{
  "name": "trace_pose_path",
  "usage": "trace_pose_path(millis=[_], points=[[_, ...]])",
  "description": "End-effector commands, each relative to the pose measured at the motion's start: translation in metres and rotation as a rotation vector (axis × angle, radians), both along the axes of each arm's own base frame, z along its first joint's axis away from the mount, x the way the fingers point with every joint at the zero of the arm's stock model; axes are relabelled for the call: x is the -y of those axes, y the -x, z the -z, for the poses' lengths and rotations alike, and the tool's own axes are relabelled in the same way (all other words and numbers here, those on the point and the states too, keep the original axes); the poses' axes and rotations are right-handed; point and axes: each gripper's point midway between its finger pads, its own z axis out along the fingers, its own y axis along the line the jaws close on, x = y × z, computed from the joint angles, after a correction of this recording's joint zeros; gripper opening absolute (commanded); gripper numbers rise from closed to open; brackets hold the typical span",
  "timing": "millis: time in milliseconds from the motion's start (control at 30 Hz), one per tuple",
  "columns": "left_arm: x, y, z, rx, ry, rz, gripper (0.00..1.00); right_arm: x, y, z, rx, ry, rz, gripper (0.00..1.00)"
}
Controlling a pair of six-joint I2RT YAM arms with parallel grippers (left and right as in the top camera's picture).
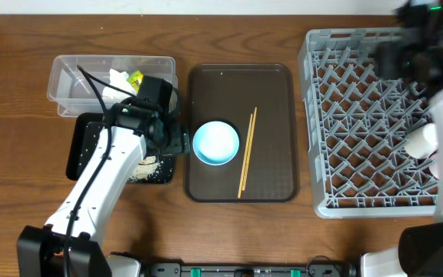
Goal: Sort waste into correct bins and load items into the dishwasher rack
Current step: 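Reach the right gripper to the light-blue bowl and grasp it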
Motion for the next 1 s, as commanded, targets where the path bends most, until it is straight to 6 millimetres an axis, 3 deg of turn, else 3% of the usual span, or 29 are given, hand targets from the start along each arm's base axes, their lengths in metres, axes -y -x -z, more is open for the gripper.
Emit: trace_pose_path(millis=[0,233,533,733,900,967], points=[[-0.013,-0.001,-0.004,0.006,-0.026,-0.031,0.8,-0.07,0.017,0.018,-0.122,-0.17,-0.105,0.55],[-0.026,0.001,-0.003,-0.012,-0.026,-0.083,0.81,-0.147,0.061,0.06,-0.348,-0.151,-0.214,0.52],[-0.026,0.001,-0.003,-0.012,-0.026,-0.083,0.81,-0.223,0.083,0.121,-0.473,-0.133,-0.283,0.53],[-0.026,0.002,-0.003,-0.015,-0.027,-0.083,0.81,-0.256,0.094,0.169,-0.56,-0.105,-0.307,0.5],[-0.026,0.002,-0.003,-0.016,-0.027,-0.083,0.81,-0.274,0.096,0.21,-0.607,-0.075,-0.306,0.38],[-0.026,0.002,-0.003,-0.016,-0.027,-0.083,0.81,-0.275,0.094,0.224,-0.617,-0.067,-0.285,0.29]])
